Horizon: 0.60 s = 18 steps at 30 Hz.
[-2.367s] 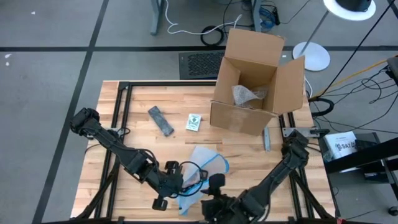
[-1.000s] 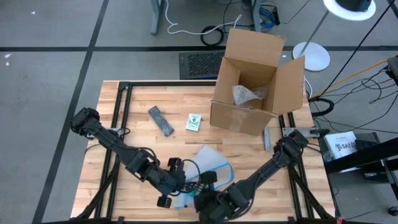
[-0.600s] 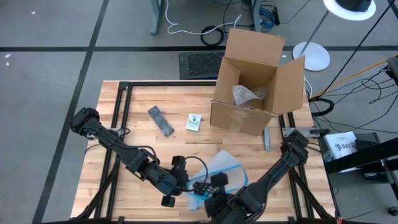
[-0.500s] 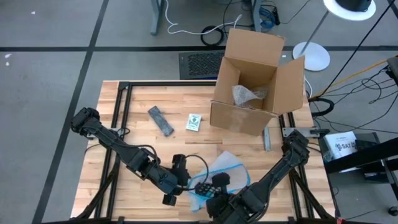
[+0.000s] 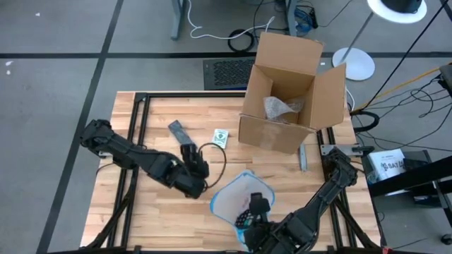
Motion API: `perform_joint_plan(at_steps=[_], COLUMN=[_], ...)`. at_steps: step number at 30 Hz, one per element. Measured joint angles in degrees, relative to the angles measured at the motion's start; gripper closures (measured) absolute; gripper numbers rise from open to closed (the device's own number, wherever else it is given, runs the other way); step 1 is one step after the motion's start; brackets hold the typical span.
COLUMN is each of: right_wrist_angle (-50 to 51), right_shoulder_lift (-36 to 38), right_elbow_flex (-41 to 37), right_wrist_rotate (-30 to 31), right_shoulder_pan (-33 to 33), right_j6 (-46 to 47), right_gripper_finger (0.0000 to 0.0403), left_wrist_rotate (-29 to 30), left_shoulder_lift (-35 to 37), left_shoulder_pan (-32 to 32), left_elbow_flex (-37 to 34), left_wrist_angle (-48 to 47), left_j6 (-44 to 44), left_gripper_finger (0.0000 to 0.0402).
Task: Unpack boxes
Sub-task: Put the socks into the transparent zip bag
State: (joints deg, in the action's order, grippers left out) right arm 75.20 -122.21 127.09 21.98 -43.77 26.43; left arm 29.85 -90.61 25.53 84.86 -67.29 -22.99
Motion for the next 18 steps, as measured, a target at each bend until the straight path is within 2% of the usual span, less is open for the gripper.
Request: perform_joint_plan(at_steps=[6, 12, 18], right_wrist_angle=[0.0, -0.1, -0.1], right_shoulder_lift=[0.0, 0.0, 0.0], right_elbow_flex=[0.0, 0.0, 0.0], right_wrist_rotate=[0.2, 0.2, 0.2], right_shoulder_pan=[-0.2, -0.3, -0.3], right_j6=[0.7, 1.0, 1.0], right_gripper_finger=[0.0403, 0.0403, 0.0403], left_wrist_rotate=[-2.5, -3.5, -7.5], left_shoulder_lift=[0.0, 0.0, -0.1], left_shoulder_pan=[-4.8, -10.4, -17.4], left_elbow_flex=[-9.2, -20.0, -28.4], left_wrist_angle=[-0.9, 5.2, 10.5], left_j6=[-0.5, -0.6, 2.7], left_gripper_finger=[0.0155, 0.0155, 0.0155])
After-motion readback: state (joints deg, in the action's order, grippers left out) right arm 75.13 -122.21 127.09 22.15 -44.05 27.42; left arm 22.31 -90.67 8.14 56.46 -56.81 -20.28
